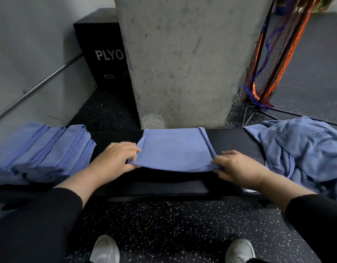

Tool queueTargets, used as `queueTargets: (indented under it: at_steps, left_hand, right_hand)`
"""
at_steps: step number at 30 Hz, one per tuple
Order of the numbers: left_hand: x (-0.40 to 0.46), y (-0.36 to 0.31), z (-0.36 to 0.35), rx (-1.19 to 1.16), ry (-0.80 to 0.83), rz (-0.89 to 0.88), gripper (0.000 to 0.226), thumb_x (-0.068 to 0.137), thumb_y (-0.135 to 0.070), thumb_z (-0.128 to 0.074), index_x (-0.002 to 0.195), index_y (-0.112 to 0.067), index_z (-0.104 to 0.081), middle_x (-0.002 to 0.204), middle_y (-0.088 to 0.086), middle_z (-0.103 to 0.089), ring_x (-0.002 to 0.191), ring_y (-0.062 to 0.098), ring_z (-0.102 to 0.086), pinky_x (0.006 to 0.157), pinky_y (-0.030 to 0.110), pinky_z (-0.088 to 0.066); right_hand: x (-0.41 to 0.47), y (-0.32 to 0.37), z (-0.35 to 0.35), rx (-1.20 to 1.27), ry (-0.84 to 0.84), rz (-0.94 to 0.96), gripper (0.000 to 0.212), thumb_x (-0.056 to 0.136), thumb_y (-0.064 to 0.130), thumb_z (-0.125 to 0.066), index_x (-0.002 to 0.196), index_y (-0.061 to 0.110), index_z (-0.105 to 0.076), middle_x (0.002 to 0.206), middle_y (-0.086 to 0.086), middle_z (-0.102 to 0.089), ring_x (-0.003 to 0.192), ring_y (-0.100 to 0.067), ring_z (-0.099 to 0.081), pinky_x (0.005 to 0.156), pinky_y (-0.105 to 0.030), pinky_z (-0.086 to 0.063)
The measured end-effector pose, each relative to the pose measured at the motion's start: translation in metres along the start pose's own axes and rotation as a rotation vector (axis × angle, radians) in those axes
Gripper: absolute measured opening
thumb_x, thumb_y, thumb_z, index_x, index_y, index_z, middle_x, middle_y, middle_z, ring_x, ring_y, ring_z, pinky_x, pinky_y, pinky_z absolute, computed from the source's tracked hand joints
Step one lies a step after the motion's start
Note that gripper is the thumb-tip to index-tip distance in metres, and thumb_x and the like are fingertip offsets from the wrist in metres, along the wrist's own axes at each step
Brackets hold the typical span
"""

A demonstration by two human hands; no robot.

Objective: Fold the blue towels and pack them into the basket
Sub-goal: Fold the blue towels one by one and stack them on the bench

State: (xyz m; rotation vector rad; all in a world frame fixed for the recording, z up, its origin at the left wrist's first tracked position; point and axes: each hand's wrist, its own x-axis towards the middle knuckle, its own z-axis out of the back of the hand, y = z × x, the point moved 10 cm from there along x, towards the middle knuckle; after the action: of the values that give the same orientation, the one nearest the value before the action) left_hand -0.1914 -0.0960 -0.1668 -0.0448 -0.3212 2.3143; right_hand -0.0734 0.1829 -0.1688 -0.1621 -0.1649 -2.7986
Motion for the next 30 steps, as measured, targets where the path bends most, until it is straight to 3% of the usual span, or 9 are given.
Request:
queueTargets:
  at_steps: [3, 8, 13, 14, 16, 18, 23, 28, 30]
  left_hand:
    - [-0.019, -0.003, -0.018, 0.032, 0.071, -0.038, 0.043, 0.087, -0.042, -0.074, 0.067, -0.029, -0.038, 0.118, -0.013, -0.069, 0.129, 0.006, -0.052, 0.105, 0.024, -0.03]
    - [-0.029, -0.004, -0.021, 0.057, 0.129, -0.017, 0.033, 0.095, -0.049, -0.045, 0.089, -0.021, -0.061, 0.107, -0.006, -0.067, 0.109, 0.014, -0.059, 0.109, 0.029, -0.033]
    - [-0.04, -0.006, -0.017, 0.0, 0.174, 0.049, 0.027, 0.104, -0.039, -0.041, 0.08, -0.028, -0.046, 0.077, -0.009, -0.057, 0.081, 0.003, -0.054, 0.119, 0.033, -0.027]
    - [-0.044, -0.008, -0.016, -0.041, 0.187, 0.078, 0.027, 0.104, -0.039, -0.041, 0.079, -0.029, -0.045, 0.077, -0.008, -0.057, 0.084, 0.0, -0.052, 0.116, 0.031, -0.031]
    - [-0.05, -0.014, -0.014, -0.123, 0.226, 0.145, 0.026, 0.104, -0.037, -0.045, 0.079, -0.029, -0.047, 0.078, -0.008, -0.058, 0.084, 0.004, -0.052, 0.088, 0.024, -0.043]
    - [-0.054, -0.019, -0.014, -0.255, 0.264, 0.203, 0.026, 0.103, -0.031, -0.05, 0.078, -0.025, -0.052, 0.074, -0.01, -0.056, 0.068, 0.004, -0.049, 0.067, 0.025, -0.039]
    - [-0.068, -0.019, -0.027, -0.698, 0.425, 0.357, 0.022, 0.102, -0.02, -0.053, 0.082, -0.014, -0.06, 0.076, 0.003, -0.059, 0.067, 0.018, -0.062, 0.071, 0.039, -0.052]
    - [-0.039, -0.014, -0.003, -0.649, 0.198, 0.358, 0.029, 0.103, -0.021, -0.05, 0.075, -0.015, -0.054, 0.067, -0.003, -0.054, 0.063, 0.013, -0.053, 0.067, 0.033, -0.044]
    - [-0.021, -0.011, 0.008, -0.569, 0.079, 0.342, 0.028, 0.103, -0.025, -0.049, 0.079, -0.011, -0.053, 0.071, -0.003, -0.05, 0.067, 0.011, -0.046, 0.068, 0.033, -0.037]
  right_hand:
    - [-0.008, -0.006, 0.002, -0.031, -0.038, -0.121, 0.03, 0.098, 0.043, -0.046, 0.09, 0.015, -0.054, 0.08, -0.002, -0.071, 0.076, -0.036, -0.063, 0.07, -0.033, -0.035]
    - [-0.01, 0.0, 0.001, -0.019, 0.089, -0.159, 0.024, 0.103, 0.04, -0.047, 0.093, 0.019, -0.046, 0.085, 0.002, -0.07, 0.084, -0.03, -0.064, 0.075, -0.034, -0.033]
    - [-0.012, 0.009, -0.001, 0.016, 0.199, -0.186, 0.027, 0.104, 0.042, -0.044, 0.086, 0.022, -0.04, 0.083, -0.001, -0.066, 0.087, -0.028, -0.06, 0.076, -0.034, -0.032]
    - [-0.013, 0.012, -0.001, 0.055, 0.216, -0.201, 0.028, 0.103, 0.043, -0.044, 0.084, 0.023, -0.04, 0.082, -0.003, -0.065, 0.086, -0.029, -0.059, 0.073, -0.035, -0.033]
    - [-0.018, 0.016, -0.001, 0.156, 0.252, -0.256, 0.031, 0.102, 0.043, -0.045, 0.079, 0.024, -0.038, 0.075, 0.002, -0.059, 0.078, -0.025, -0.057, 0.07, -0.038, -0.038]
    - [-0.022, 0.017, -0.001, 0.291, 0.257, -0.327, 0.032, 0.103, 0.041, -0.048, 0.078, 0.022, -0.041, 0.071, 0.006, -0.056, 0.071, -0.017, -0.053, 0.07, -0.037, -0.041]
    - [-0.019, 0.023, 0.006, 0.464, 0.214, -0.403, 0.03, 0.102, 0.037, -0.051, 0.08, 0.017, -0.052, 0.064, 0.008, -0.057, 0.061, -0.003, -0.051, 0.067, -0.029, -0.041]
    - [0.004, 0.01, 0.016, 0.488, 0.037, -0.473, 0.034, 0.102, 0.036, -0.05, 0.084, 0.007, -0.05, 0.075, -0.013, -0.06, 0.07, -0.023, -0.053, 0.073, -0.038, -0.046]
    - [0.016, 0.0, 0.017, 0.492, -0.032, -0.518, 0.036, 0.103, 0.037, -0.048, 0.081, 0.008, -0.048, 0.072, -0.011, -0.059, 0.071, -0.027, -0.054, 0.069, -0.037, -0.045]
